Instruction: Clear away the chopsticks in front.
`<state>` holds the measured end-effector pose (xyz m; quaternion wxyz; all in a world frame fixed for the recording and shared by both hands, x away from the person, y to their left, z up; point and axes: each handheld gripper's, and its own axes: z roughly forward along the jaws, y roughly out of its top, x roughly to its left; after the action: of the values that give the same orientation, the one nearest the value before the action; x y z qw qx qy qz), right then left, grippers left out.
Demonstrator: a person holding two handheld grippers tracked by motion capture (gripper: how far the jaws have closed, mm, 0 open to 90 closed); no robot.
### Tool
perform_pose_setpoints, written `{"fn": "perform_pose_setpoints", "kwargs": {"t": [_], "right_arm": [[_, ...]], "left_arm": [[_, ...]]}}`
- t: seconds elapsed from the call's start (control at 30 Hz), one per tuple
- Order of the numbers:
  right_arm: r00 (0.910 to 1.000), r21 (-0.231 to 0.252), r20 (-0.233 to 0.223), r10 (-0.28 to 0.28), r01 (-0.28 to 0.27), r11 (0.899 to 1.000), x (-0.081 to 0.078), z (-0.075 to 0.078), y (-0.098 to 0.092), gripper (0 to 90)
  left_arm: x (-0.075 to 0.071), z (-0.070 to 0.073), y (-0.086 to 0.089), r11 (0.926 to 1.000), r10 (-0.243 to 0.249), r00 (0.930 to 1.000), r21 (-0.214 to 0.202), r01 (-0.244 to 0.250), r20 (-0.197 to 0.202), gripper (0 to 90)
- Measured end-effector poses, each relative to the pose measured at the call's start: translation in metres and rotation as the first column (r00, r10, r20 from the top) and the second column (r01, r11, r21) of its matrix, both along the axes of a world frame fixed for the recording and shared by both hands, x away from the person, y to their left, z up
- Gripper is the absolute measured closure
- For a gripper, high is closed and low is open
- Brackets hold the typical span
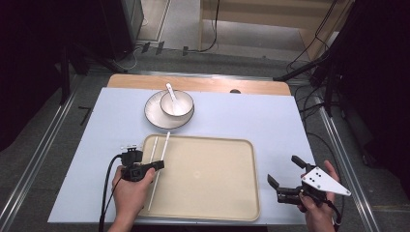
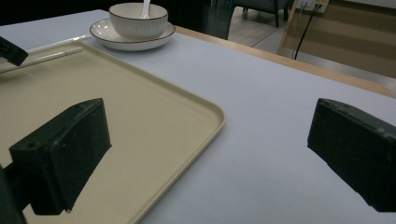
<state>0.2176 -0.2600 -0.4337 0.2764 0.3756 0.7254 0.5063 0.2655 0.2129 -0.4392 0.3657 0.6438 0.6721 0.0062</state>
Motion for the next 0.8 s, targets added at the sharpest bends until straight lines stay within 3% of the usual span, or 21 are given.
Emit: {"fn": "perform_pose_setpoints", "kwargs": {"t": [0.57,0.8], "right_arm": [[0.9999,-0.011,-0.01,-0.008,0.008,1.0,0.001,-0.002,0.001,0.0],[0.9999,-0.01,-0.013,-0.006,0.006,1.0,0.001,-0.002,0.001,0.0]], "left_arm": [[-0.003,-0.014,0.001,0.9986,0.017,0.9995,0.051,-0.015,-0.027,83.7],[0.001,-0.005,-0.002,0.999,-0.003,0.9996,0.046,0.002,0.028,80.5]]}}
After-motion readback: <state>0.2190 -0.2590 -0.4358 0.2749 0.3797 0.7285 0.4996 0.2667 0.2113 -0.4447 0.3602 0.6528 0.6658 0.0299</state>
